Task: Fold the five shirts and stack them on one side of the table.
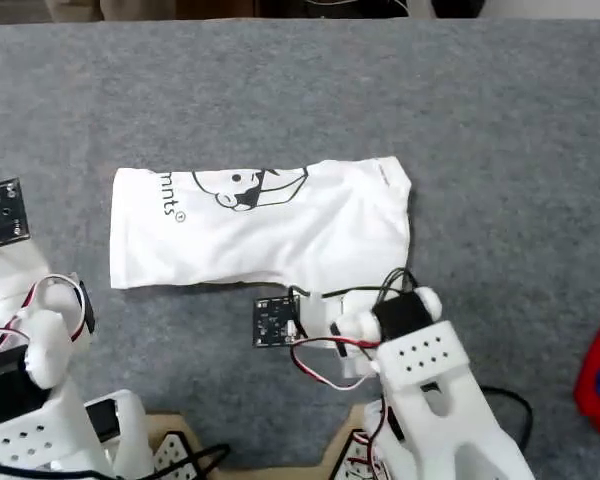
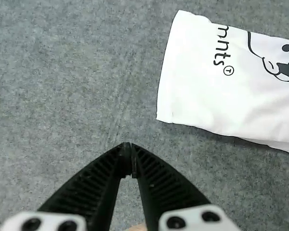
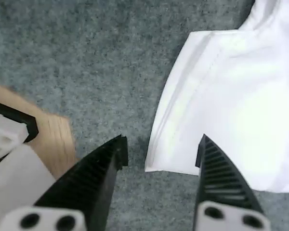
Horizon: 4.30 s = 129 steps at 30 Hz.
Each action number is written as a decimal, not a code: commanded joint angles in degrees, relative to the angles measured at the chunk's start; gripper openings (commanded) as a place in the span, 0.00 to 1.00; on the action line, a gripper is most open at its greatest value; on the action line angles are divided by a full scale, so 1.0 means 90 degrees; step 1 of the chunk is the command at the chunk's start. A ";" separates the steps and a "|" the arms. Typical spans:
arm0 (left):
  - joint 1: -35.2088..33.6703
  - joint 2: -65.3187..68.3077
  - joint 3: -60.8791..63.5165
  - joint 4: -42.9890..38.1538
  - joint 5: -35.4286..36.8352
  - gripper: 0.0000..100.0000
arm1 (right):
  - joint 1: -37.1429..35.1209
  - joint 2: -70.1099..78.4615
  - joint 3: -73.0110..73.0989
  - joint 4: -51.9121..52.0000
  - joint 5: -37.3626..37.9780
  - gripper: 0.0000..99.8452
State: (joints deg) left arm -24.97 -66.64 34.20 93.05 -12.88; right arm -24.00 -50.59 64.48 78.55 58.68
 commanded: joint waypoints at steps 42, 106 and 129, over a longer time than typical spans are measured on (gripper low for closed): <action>-0.0068 -0.0034 -0.0703 -0.0059 -0.0352 0.02 | 0.0278 0.3844 -0.0591 -0.2501 -0.0987 0.00; -0.0029 -0.0034 -0.0479 0.0078 -0.0352 0.02 | 0.2447 0.8210 -1.1170 0.2637 -0.0615 0.02; 0.0694 -0.0024 -0.0440 0.0020 -0.0322 0.02 | 0.1431 0.4977 -0.4010 -0.0791 -0.1553 0.01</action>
State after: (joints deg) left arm -19.34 -67.08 30.86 93.49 -15.69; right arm -9.85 -10.51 31.34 74.86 46.37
